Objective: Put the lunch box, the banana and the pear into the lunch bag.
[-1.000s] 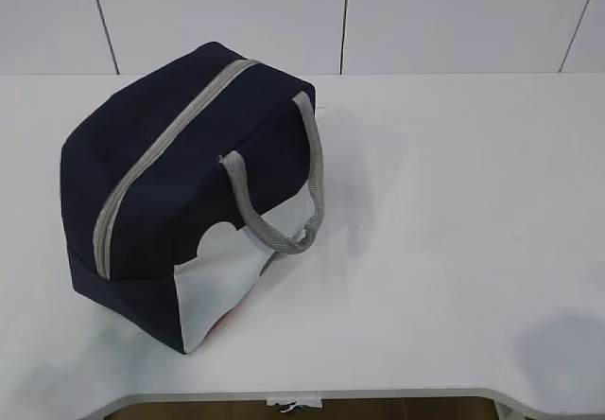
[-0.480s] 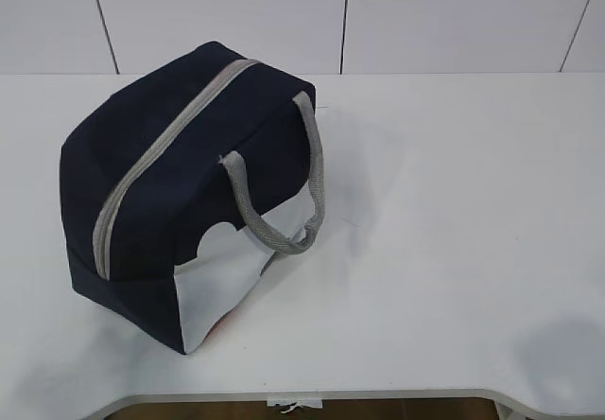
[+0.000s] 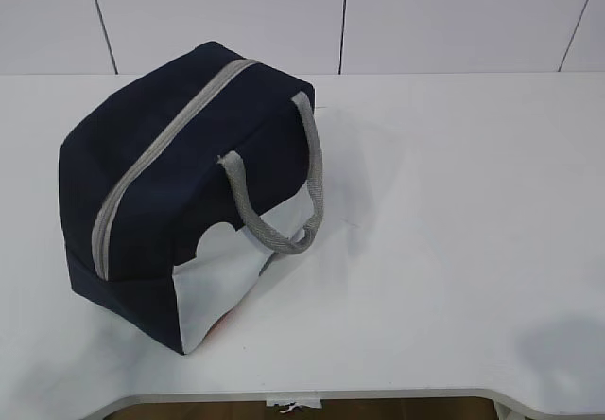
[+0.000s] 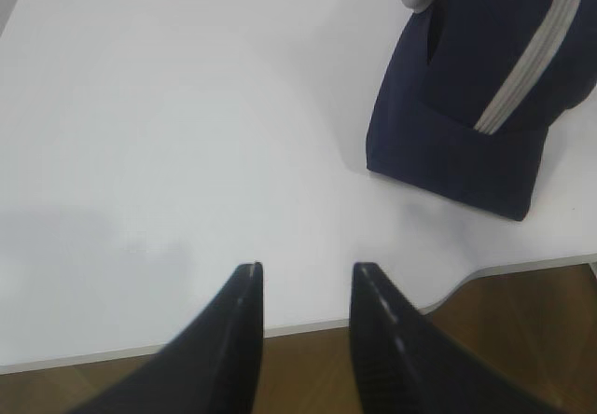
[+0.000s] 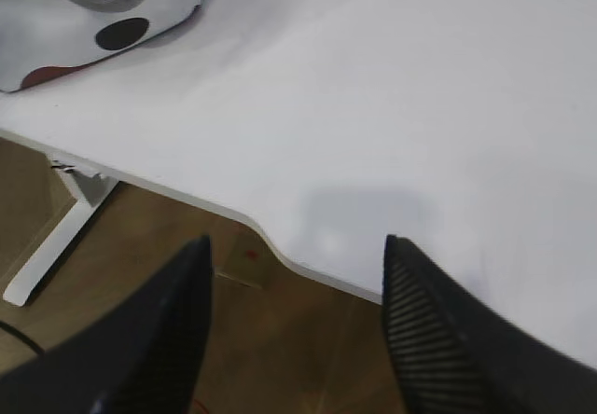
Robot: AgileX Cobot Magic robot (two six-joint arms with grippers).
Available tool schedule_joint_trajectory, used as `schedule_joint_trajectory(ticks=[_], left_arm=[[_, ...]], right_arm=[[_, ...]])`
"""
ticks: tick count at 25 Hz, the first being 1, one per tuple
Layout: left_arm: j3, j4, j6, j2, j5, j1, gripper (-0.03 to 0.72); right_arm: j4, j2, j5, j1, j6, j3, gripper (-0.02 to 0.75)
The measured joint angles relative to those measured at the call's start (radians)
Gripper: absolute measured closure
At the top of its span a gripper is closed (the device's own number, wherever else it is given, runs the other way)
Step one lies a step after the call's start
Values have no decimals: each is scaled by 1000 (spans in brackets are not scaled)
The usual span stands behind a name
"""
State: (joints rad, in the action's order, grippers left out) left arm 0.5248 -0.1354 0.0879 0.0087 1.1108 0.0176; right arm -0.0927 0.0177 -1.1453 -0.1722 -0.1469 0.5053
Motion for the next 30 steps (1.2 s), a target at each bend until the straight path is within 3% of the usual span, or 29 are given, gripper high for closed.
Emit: schedule_joint_trajectory(ticks=[8, 23, 30], left_arm=[[0, 0, 0, 0, 0, 0, 447], [0, 0, 0, 0, 0, 0, 447], [0, 0, 0, 0, 0, -36, 447]], right_arm=[[1, 0, 0, 170, 0, 0, 284], [2, 0, 0, 177, 0, 0, 284], [2, 0, 0, 177, 0, 0, 284]])
